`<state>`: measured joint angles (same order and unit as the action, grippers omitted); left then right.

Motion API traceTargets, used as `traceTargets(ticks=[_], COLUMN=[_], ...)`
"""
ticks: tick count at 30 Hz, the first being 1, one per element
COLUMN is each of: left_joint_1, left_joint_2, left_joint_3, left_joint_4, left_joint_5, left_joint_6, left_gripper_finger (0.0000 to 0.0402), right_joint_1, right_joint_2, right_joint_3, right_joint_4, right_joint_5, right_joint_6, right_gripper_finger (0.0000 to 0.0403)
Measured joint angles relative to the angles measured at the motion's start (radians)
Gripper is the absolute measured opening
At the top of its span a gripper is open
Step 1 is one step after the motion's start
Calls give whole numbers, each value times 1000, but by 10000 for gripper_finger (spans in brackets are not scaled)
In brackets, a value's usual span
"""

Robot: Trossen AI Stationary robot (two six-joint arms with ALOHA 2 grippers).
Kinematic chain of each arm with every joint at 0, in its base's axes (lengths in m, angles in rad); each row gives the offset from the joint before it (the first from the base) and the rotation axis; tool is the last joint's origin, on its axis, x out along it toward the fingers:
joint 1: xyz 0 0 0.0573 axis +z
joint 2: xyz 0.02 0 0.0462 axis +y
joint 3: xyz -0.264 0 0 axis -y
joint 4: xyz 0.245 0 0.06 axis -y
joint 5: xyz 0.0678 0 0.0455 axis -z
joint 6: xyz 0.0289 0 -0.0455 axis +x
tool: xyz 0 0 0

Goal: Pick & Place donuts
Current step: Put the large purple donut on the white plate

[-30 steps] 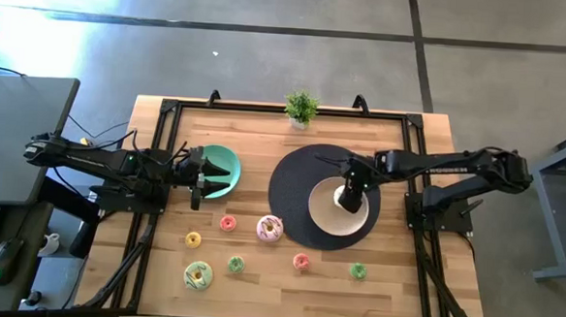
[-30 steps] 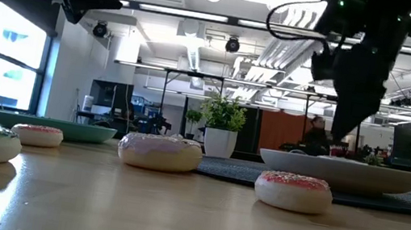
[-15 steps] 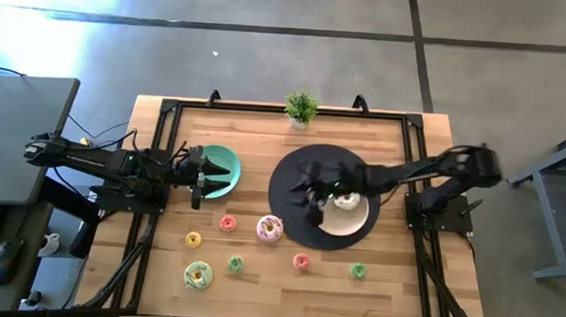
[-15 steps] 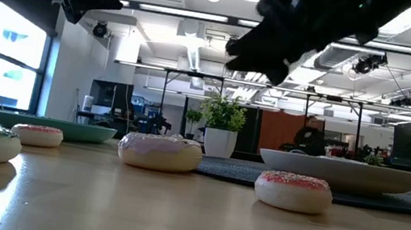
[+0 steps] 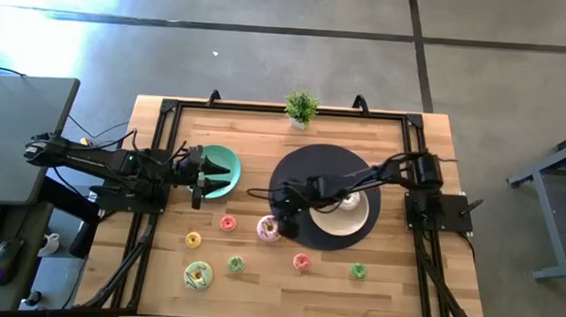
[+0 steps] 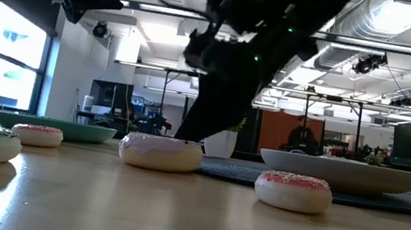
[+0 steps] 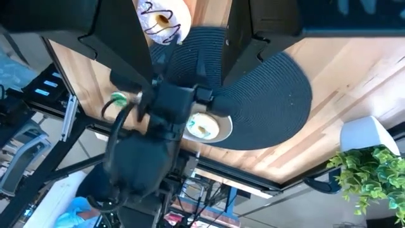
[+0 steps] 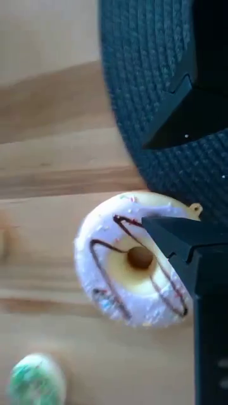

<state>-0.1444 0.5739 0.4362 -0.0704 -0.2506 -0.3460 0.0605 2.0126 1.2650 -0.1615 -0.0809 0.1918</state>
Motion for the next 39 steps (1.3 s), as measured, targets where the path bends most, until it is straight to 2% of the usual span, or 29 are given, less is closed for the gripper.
traceTargets(ticks=[4,15,19,24,30,34,37,39], left_joint_1=[0,0,0,0,0,0,0,0], left_joint_2=[0,0,0,0,0,0,0,0], left_joint_3=[0,0,0,0,0,0,0,0], left_joint_4=[-2,-7,-6,-6,-6,-6,-6,-5], left_joint_5=[1,13,13,20,19,19,19,19], left_joint_6=[0,0,0,0,0,0,0,0], left_gripper_finger=[186,186,186,186,186,186,186,186], right_joint_1=[0,-9,-6,24,36,36,36,32], right_joint_2=[28,8,3,3,3,3,3,3], right_joint_3=[62,81,90,35,-80,-119,-123,-123], right_joint_4=[-57,-55,-44,-10,183,240,238,244], right_joint_5=[-60,-109,-155,-79,-84,-69,-44,-54], right_joint_6=[7,71,39,37,128,149,149,149], right_gripper_finger=[181,181,181,181,181,179,158,130])
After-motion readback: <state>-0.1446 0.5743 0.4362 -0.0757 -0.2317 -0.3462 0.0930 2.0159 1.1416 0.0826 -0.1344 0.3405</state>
